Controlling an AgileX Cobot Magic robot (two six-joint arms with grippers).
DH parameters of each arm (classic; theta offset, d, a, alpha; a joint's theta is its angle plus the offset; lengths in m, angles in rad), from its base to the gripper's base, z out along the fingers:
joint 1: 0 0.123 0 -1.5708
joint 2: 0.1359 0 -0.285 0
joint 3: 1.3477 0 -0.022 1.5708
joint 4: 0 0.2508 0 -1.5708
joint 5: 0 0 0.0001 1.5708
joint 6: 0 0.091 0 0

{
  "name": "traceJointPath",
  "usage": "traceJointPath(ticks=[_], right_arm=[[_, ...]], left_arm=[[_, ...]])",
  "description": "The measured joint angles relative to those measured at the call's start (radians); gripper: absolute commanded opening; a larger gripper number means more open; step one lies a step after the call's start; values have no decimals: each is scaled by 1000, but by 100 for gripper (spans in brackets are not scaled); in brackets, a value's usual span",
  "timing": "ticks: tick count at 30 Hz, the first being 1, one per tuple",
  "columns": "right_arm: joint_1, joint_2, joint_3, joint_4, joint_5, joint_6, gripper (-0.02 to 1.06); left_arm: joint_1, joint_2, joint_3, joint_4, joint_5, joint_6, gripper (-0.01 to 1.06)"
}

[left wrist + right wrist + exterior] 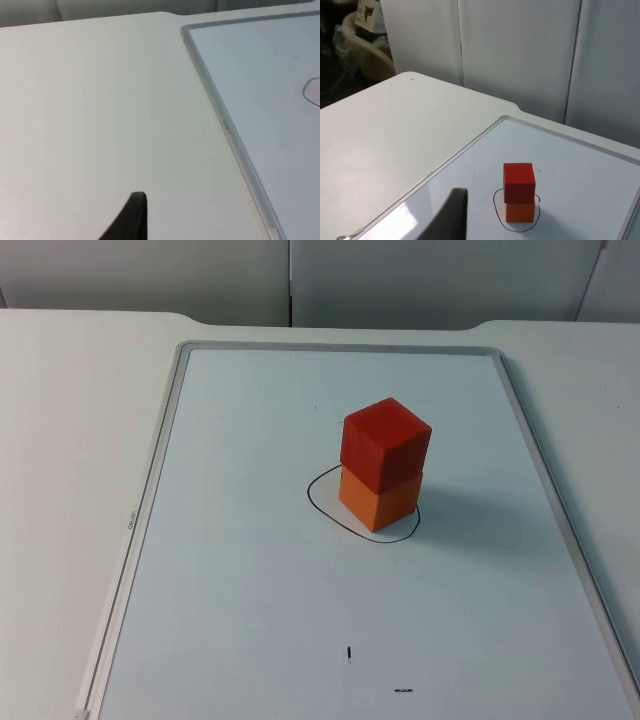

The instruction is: Pick up one cube with the left hand and another cube with the right hand. First place the cube in the right hand at the target position, then stack the cube in the left hand on top.

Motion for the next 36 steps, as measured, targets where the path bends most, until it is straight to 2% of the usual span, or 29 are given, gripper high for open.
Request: traceJointPath(ticks=[6, 19, 22, 23, 26, 28, 29, 33, 36], right_arm=[[0, 0, 0, -4, -42, 0, 104], [0, 0, 0, -23, -35, -8, 104], [0, -2, 0, -32, 42, -41, 104], [0, -2, 0, -32, 42, -41, 104], [0, -29, 0, -53, 134, -39, 104], [0, -71, 0, -56, 195, -18, 104], [0, -71, 0, -56, 195, -18, 104], [0, -174, 7, -67, 329, 43, 104], [0, -208, 30, -72, 371, 69, 104]], left_arm=[[84, 0, 0, 0, 0, 0, 105], [111, 0, 0, 0, 0, 0, 105], [113, 0, 0, 0, 0, 0, 105], [113, 0, 0, 0, 0, 0, 105], [113, 0, 0, 0, 0, 0, 105], [113, 0, 0, 0, 0, 0, 105], [113, 0, 0, 0, 0, 0, 105], [113, 0, 0, 0, 0, 0, 105], [113, 0, 0, 0, 0, 0, 105]])
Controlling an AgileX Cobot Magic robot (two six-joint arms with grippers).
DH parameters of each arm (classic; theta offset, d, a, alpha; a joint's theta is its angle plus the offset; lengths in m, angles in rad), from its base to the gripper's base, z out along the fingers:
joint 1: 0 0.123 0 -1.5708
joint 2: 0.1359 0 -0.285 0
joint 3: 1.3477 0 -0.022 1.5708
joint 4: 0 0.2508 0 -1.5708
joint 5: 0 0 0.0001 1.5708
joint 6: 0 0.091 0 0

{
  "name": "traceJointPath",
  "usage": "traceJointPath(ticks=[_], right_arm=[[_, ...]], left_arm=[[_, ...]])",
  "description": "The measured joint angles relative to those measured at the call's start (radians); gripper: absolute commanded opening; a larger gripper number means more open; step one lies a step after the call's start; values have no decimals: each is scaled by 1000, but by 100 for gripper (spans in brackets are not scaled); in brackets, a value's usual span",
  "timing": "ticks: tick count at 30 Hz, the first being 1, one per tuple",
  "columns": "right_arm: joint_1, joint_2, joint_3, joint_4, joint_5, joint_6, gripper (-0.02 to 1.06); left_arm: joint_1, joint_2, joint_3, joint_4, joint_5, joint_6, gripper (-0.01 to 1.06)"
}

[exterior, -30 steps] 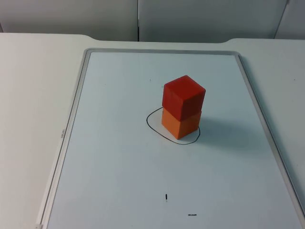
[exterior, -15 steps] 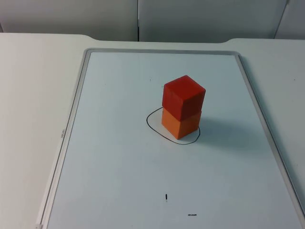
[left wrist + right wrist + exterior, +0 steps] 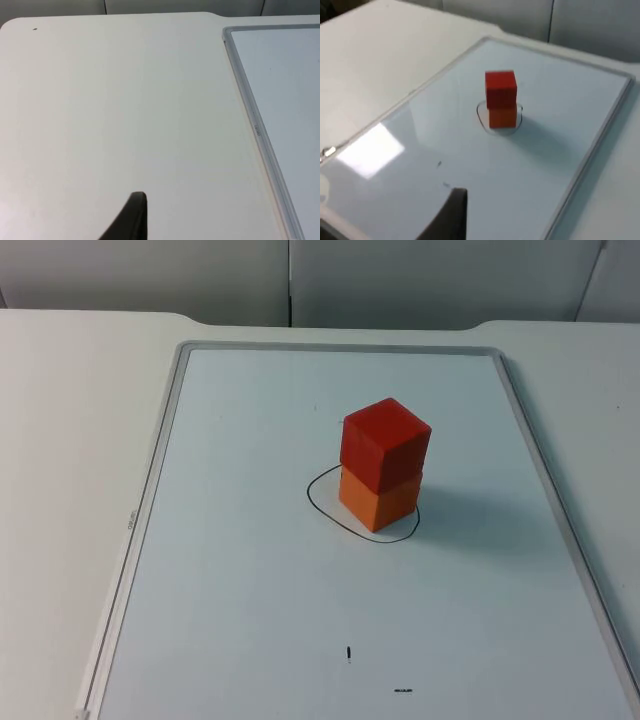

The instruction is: Pick up one cube with the left hand and another cube with the right hand. First place the cube in the right hand at the target position, then stack the cube in the left hand on top.

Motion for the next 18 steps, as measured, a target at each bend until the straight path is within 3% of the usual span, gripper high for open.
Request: traceJointPath(ticks=[3, 6, 18], right_arm=[[12, -2, 43, -8, 66, 17, 104], [13, -2, 42, -14, 71, 21, 104], [15, -2, 82, -57, -1, 31, 104]], left_arm=[[0, 0, 0, 0, 0, 0, 105], [0, 0, 0, 0, 0, 0, 105], [0, 0, 0, 0, 0, 0, 105]])
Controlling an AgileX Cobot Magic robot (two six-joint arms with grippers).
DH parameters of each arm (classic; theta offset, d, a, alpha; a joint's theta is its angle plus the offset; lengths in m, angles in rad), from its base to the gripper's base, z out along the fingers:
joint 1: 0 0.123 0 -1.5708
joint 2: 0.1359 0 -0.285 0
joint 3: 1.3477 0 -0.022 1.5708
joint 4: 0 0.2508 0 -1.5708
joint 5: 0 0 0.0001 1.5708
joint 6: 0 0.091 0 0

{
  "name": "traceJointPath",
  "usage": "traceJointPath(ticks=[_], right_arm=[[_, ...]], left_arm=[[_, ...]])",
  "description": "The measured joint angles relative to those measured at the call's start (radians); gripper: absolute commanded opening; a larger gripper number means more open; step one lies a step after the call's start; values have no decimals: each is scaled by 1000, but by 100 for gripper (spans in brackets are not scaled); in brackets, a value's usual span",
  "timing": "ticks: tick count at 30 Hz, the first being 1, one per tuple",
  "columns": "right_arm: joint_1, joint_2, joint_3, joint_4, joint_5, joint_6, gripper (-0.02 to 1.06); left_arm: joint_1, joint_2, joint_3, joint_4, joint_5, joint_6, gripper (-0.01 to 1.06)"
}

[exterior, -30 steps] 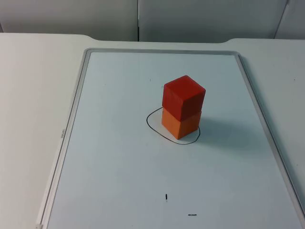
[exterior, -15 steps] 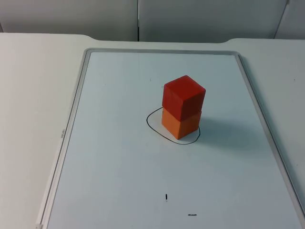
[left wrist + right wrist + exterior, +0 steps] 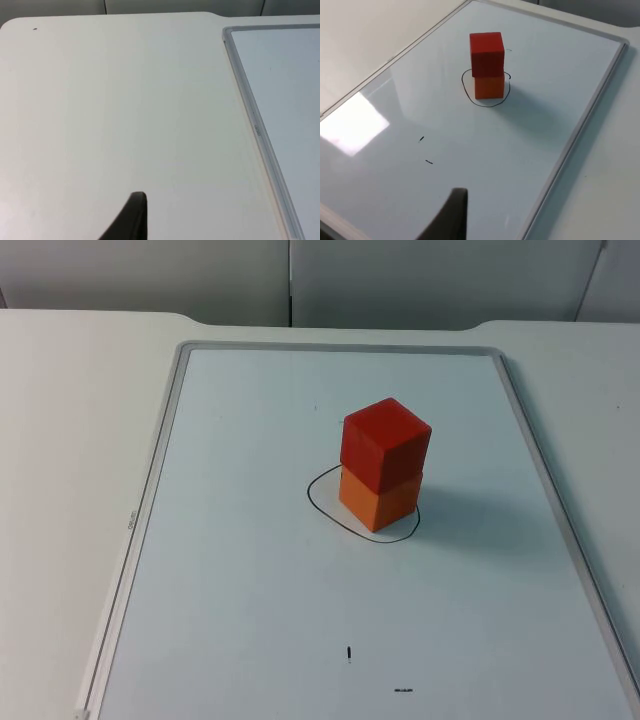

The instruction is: Pick up one cube with the left hand and another cube with the right hand. First place the cube in the right hand at the target position, then stack the cube in the left hand on top.

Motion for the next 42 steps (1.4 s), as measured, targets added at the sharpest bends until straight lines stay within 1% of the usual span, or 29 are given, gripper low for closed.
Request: traceJointPath(ticks=[18, 42], right_arm=[[0, 0, 0, 0, -1, -20, 104], [0, 0, 0, 0, -2, -22, 104]], left_arm=[[0, 0, 0, 0, 0, 0, 105], [0, 0, 0, 0, 0, 0, 105]])
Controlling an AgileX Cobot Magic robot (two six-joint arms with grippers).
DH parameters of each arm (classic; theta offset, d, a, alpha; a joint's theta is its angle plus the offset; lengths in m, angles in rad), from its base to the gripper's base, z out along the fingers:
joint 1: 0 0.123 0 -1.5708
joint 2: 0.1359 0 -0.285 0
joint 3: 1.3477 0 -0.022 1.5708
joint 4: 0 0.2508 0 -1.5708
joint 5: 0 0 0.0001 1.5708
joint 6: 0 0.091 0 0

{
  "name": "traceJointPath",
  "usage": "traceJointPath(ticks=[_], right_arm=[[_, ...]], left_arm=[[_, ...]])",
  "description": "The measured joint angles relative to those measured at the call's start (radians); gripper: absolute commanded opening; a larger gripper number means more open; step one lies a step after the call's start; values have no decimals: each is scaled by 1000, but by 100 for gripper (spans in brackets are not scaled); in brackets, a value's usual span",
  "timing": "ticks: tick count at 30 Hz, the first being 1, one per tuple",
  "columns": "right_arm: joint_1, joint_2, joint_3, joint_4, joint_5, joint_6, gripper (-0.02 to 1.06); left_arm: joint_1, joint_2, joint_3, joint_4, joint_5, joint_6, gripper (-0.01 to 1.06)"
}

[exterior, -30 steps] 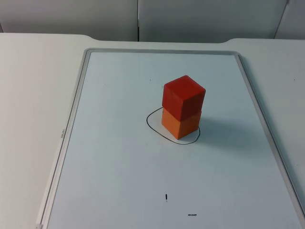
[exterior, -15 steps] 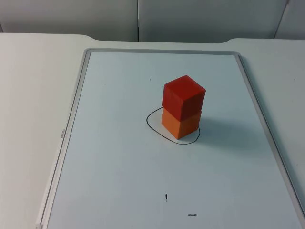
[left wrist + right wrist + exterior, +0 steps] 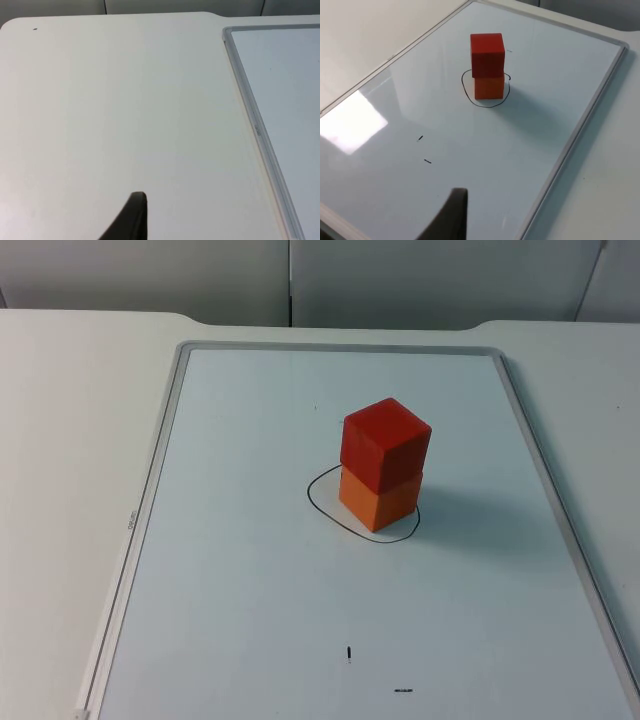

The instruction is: Pick up one cube with the left hand and another cube with the right hand. First place the cube in the right hand at the target position, then stack the cube in the left hand on top.

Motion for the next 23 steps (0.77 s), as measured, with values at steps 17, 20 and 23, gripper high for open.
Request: traceJointPath(ticks=[17, 20, 23], right_arm=[[-441, 0, 0, 0, 0, 0, 104], [-562, 0, 0, 0, 0, 0, 104], [-623, 0, 0, 0, 0, 0, 104]], left_arm=[[0, 0, 0, 0, 0, 0, 105], [0, 0, 0, 0, 0, 0, 105], [0, 0, 0, 0, 0, 0, 105]])
